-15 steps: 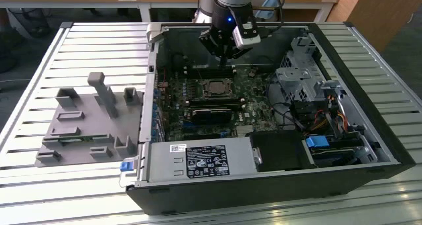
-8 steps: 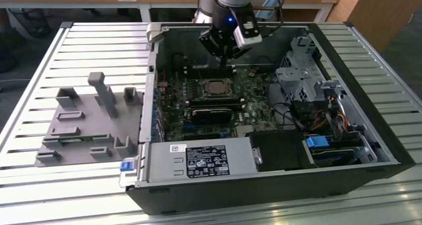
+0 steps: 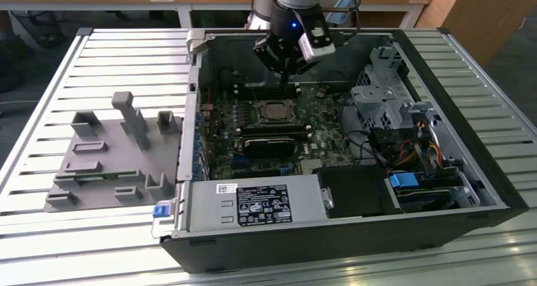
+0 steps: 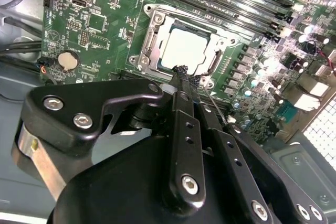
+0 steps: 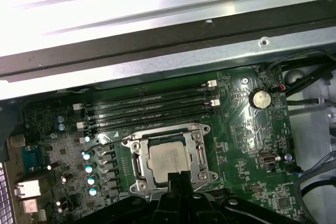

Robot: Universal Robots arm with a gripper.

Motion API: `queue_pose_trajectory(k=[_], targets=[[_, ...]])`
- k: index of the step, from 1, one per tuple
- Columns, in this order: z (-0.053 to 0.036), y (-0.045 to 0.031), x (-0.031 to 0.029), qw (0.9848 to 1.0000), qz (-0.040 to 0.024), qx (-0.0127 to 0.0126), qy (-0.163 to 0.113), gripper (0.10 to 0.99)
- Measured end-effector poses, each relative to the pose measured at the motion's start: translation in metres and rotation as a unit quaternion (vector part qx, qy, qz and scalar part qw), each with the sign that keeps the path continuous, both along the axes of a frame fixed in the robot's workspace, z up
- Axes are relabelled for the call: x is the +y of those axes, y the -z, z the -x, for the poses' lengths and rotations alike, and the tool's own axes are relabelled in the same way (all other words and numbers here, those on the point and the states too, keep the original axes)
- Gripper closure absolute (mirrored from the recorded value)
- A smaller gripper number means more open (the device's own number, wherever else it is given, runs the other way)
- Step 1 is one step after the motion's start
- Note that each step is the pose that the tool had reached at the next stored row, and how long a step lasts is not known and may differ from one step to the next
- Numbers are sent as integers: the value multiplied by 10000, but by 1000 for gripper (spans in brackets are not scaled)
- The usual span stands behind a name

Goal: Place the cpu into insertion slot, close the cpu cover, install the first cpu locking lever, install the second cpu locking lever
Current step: 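Install the first cpu locking lever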

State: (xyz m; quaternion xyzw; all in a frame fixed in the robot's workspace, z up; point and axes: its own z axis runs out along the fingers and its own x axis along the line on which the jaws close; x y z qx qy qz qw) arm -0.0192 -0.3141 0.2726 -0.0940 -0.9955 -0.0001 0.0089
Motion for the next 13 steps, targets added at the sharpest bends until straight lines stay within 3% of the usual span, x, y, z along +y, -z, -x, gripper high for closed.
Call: queue_pose_trajectory(k=[13], targets=[[-2, 0, 0, 9996, 0, 0, -300, 980]])
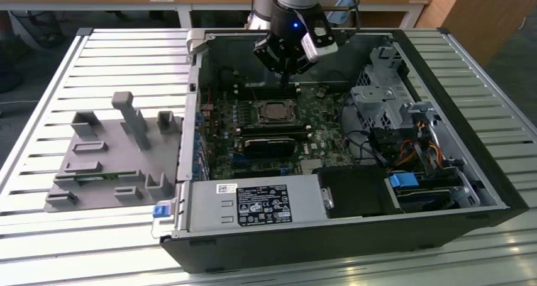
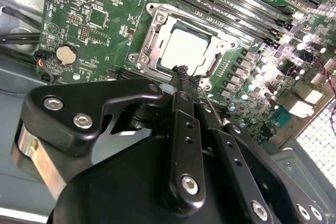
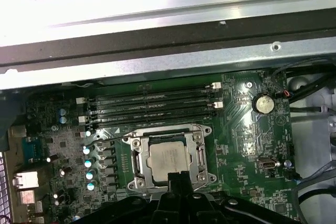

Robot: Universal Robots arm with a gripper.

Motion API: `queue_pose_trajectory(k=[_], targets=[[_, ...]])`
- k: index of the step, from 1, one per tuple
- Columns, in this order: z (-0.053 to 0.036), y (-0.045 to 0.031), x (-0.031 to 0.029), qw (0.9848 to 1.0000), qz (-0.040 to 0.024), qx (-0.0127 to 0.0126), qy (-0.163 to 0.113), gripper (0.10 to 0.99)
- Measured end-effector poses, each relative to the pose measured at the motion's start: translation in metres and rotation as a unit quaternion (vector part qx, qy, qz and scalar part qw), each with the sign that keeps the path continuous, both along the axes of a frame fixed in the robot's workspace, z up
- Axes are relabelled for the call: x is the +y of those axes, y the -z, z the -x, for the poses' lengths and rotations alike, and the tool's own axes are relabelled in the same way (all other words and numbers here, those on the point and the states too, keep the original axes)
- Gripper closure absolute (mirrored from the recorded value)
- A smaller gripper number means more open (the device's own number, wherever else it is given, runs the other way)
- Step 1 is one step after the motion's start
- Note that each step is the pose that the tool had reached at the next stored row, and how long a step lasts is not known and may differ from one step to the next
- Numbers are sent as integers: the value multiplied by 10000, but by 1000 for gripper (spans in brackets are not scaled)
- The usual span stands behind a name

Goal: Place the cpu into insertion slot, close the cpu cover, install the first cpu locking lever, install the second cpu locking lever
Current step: 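Install the first cpu locking lever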

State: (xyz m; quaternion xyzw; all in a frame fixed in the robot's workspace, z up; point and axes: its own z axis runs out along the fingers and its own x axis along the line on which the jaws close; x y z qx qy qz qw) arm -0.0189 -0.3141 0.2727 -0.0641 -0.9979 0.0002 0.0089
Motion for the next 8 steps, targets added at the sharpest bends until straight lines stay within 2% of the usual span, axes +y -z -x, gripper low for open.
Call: queue_pose_trajectory(k=[8], targets=[[-2, 0, 0, 9997, 0, 0, -246, 980]])
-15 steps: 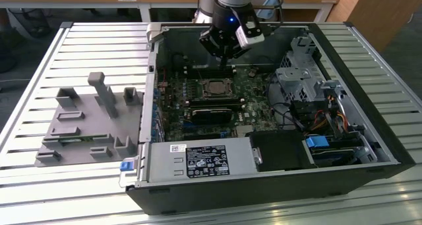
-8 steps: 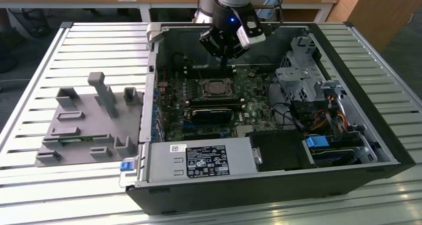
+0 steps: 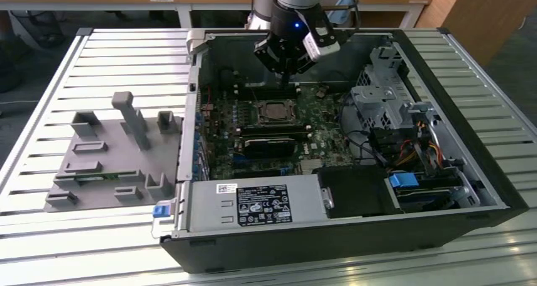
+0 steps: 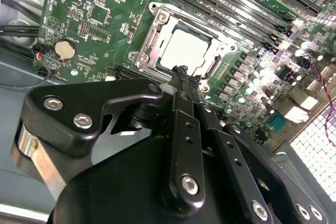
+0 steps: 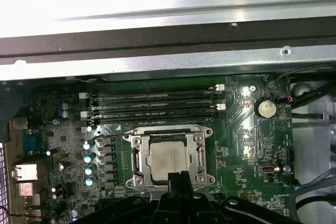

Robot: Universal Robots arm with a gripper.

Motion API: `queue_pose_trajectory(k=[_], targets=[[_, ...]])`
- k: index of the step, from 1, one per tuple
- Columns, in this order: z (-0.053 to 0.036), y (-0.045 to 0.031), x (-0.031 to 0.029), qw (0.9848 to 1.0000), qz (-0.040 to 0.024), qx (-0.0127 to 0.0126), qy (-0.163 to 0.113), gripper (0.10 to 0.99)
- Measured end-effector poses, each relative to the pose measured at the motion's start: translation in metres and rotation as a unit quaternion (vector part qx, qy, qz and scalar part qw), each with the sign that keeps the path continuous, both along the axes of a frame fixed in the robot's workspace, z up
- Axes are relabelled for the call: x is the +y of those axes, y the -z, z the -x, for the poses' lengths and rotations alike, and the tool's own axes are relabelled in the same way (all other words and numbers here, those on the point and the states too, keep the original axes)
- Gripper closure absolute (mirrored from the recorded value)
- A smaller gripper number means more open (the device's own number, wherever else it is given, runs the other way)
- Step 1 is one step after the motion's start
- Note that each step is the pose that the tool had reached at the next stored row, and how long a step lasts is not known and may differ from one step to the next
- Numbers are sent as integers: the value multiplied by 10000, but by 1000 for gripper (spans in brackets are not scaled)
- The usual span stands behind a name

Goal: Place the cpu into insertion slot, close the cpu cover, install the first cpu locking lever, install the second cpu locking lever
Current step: 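Install the first cpu locking lever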

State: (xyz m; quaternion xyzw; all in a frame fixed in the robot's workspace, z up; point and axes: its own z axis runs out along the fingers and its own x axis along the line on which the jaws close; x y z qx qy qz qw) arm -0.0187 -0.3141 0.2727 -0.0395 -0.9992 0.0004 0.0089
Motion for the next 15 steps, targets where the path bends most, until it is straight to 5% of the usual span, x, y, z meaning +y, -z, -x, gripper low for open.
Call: queue_pose_trajectory(k=[11, 12, 15], targets=[[55, 0, 0, 9999, -18, -13, -109, 980], [57, 1, 0, 9999, -46, -16, -109, 980], [68, 1, 0, 9996, -274, -20, -109, 980]])
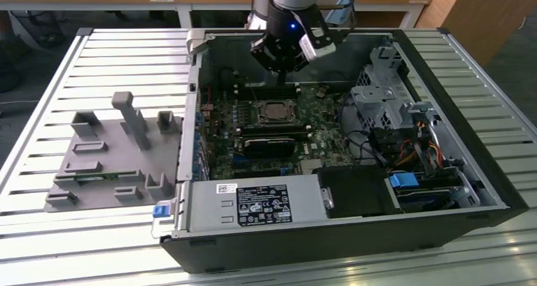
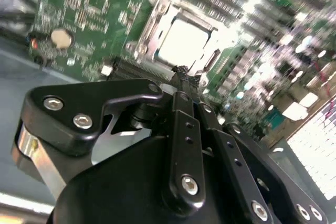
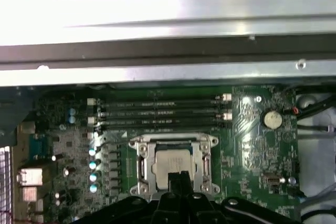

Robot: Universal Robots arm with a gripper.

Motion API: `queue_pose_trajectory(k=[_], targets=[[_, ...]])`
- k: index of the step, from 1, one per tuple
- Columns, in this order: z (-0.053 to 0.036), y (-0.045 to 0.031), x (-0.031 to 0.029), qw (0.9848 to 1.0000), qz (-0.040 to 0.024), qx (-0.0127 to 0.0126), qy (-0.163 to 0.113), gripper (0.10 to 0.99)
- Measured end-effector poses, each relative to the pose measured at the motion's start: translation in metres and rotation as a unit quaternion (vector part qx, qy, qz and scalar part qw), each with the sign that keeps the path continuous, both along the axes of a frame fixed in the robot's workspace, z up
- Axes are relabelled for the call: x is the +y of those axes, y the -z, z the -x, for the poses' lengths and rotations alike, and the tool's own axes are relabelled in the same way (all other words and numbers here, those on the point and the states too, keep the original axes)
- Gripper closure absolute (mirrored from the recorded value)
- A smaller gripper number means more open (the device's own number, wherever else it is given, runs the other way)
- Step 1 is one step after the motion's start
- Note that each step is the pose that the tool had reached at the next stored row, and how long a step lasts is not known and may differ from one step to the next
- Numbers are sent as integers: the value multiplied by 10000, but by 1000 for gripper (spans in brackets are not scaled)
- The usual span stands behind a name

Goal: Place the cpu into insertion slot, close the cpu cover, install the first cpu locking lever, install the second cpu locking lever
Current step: 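Install the first cpu locking lever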

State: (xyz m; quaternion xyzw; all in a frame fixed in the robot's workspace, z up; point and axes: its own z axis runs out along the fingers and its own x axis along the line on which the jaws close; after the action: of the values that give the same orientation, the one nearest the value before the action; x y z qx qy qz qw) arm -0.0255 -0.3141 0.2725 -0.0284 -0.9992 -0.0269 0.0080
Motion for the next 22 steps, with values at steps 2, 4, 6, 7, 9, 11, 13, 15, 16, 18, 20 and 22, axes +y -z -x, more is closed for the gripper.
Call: queue_pose_trajectory(k=[2, 4, 6, 7, 9, 11, 13, 15, 16, 18, 20, 22], targets=[[6, 1, 1, 10000, -13, -6, 1, 980], [14, 0, 0, 10000, -13, -21, -1, 980], [31, 1, 0, 10000, -13, -36, -1, 980], [38, 1, 0, 10000, -14, -39, -1, 980], [41, 1, 0, 10000, -13, -42, -1, 980], [42, 1, 0, 10000, -13, -49, -11, 980], [42, 2, 0, 10000, -13, -58, -54, 980], [42, 2, 0, 9999, -14, -65, -98, 980], [42, 2, 0, 9999, -14, -68, -113, 980], [42, 2, 0, 9999, -14, -73, -131, 973], [42, 2, 0, 9999, -14, -80, -145, 847], [42, 2, 0, 9998, -14, -84, -155, 847]])
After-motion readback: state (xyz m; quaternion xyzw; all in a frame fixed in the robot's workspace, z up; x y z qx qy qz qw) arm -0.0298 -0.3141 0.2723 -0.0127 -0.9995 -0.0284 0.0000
